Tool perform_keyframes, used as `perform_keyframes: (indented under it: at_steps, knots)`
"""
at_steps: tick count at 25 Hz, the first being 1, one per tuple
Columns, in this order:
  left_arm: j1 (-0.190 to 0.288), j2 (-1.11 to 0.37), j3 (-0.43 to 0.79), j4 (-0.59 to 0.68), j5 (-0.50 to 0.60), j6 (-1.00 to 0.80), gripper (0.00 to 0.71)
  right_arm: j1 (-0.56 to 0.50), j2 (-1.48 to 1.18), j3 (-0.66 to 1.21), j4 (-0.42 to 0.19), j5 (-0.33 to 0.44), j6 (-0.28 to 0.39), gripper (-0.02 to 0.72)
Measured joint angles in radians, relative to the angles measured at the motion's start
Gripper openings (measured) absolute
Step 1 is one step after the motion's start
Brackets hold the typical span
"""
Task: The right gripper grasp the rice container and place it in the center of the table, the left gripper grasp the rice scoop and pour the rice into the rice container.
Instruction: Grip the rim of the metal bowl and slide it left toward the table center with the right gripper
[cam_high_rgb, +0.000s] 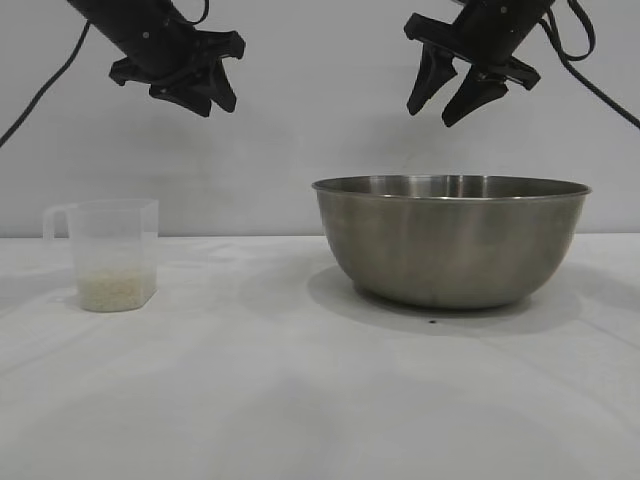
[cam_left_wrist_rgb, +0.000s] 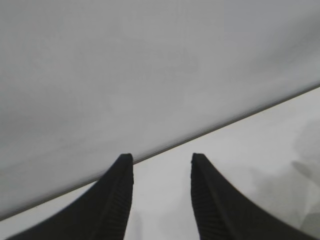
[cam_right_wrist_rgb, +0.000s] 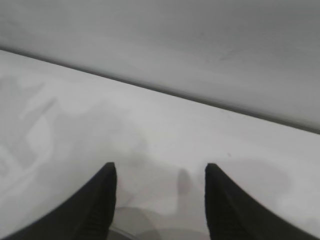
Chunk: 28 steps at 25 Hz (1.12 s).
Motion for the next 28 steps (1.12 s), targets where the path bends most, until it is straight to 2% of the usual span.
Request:
perform_keyframes:
  at_steps: [9, 13, 16, 18, 23, 28]
  knots:
    - [0.000, 0.000, 0.000, 0.000, 0.008, -0.003, 0.230, 0.000, 0.000, 0.000, 0.000, 0.007, 0.000, 0.364]
    - [0.000, 0.000, 0.000, 0.000, 0.025, -0.003, 0.230, 0.000, -0.002, 0.000, 0.000, 0.041, 0.009, 0.364]
    - [0.000, -0.002, 0.000, 0.026, 0.057, -0.014, 0.230, -0.006, -0.032, 0.000, -0.042, 0.074, 0.052, 0.364]
    - [0.000, -0.014, 0.000, 0.094, 0.080, -0.078, 0.230, -0.019, -0.060, 0.000, -0.076, 0.106, 0.083, 0.364]
    - [0.000, -0.056, 0.000, 0.333, 0.140, -0.287, 0.230, -0.070, -0.117, -0.002, -0.110, 0.191, 0.150, 0.364]
    - [0.000, -0.058, 0.000, 0.393, 0.167, -0.340, 0.230, -0.073, -0.130, -0.002, -0.179, 0.346, 0.210, 0.364]
